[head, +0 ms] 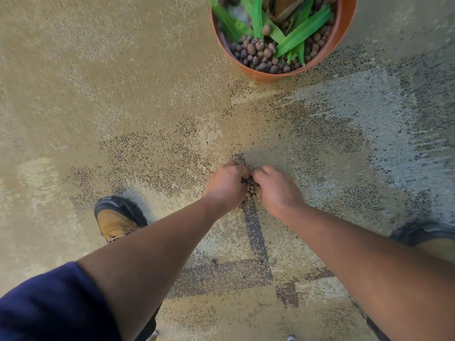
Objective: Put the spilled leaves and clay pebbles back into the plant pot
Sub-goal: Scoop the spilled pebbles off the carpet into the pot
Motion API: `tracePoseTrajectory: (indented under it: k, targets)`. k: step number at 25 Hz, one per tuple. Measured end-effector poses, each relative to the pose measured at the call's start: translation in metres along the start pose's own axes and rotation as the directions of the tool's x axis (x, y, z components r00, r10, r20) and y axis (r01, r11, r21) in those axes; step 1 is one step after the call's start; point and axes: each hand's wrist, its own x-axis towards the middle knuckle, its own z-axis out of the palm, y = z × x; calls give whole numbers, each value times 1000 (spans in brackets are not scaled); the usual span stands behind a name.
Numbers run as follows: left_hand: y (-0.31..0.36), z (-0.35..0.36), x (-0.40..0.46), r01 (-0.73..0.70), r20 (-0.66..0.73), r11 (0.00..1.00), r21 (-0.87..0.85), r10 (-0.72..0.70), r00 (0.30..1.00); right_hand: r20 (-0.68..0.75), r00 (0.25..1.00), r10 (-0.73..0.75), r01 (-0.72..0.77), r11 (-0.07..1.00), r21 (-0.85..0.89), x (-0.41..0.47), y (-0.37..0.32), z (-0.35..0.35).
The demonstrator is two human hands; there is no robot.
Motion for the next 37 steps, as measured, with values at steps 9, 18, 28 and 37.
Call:
tracePoseTrajectory:
  k: [9,18,28,37]
  targets:
    - [-6,8,-3,-82,0,992,94,82,997,-41,995,92,-85,985,151,-2,4,-2]
    - [-13,6,-7,-74,52,984,164,67,996,-1,977,213,-191,878,439,-2,14,-12]
    - [-7,0,-3,-117,94,968,220,98,991,-90,980,178,-106,847,521,-8,14,-31]
    - [-7,-5,1,-34,-33,998,54,35,999,-38,967,253,-180,778,603,-10,4,-25]
